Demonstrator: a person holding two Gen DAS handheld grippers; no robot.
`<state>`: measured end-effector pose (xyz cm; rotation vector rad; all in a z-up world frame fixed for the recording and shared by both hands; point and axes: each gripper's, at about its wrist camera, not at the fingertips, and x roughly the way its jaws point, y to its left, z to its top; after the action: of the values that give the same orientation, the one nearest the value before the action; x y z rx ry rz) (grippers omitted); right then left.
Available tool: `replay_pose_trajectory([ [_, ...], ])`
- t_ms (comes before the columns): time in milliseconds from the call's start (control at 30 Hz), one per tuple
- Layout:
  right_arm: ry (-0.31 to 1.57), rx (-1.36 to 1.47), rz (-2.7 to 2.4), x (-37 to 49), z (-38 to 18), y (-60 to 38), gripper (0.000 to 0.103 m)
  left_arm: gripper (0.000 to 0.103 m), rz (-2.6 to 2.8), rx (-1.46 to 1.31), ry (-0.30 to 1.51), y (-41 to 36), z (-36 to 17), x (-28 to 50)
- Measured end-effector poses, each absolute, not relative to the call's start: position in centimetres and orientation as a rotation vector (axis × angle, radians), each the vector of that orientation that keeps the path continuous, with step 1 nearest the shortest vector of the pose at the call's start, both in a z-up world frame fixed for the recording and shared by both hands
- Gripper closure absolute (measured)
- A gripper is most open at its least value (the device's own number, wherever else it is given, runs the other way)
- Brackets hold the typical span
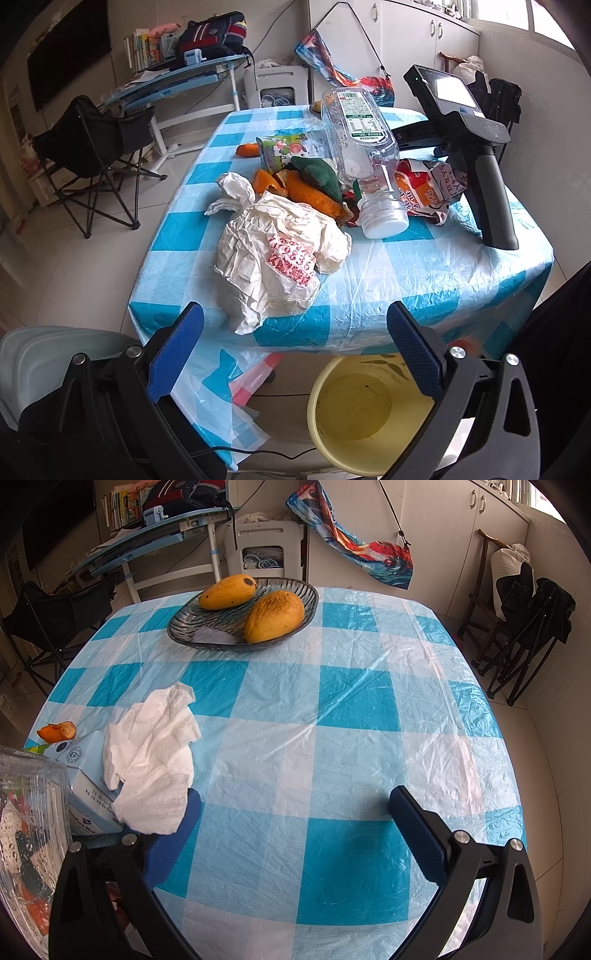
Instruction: Collect trash
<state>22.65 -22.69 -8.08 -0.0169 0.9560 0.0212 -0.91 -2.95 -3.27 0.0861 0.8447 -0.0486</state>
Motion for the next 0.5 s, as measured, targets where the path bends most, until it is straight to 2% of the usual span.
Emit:
replay_pose_trajectory([
  [500, 0.956, -0.017, 0.021, 22.6, -8.0, -22.7, 0.005, 0.007, -0.031, -0.022, 0.869, -0.7, -3.4, -0.1],
])
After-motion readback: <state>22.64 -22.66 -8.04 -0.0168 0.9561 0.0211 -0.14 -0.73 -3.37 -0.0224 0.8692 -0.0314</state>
